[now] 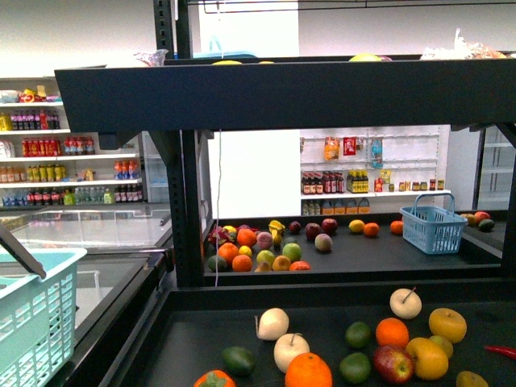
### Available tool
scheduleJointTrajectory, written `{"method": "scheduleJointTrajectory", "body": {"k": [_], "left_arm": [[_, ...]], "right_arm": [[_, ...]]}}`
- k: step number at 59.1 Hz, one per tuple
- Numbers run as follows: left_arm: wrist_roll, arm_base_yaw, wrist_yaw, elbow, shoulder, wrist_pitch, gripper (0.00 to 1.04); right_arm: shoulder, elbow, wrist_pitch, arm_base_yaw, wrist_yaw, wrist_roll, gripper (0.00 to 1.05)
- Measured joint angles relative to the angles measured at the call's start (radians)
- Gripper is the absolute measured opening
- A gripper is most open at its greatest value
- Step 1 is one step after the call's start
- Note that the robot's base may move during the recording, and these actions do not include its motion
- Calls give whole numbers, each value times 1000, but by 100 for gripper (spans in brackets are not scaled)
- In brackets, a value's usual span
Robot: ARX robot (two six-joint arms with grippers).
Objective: Pick lemon from shelf
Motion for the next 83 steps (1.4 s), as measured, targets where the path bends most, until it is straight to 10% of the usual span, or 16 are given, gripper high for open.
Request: {"method": "scheduleJointTrajectory", "body": {"k": [26,83], "left_arm": [[7,-10,-19,-38,-23,-76,19],[354,-356,293,-209,-301,-179,9]], "right_arm": [[0,0,0,0,0,0,97],[0,0,0,0,0,0,97]]}}
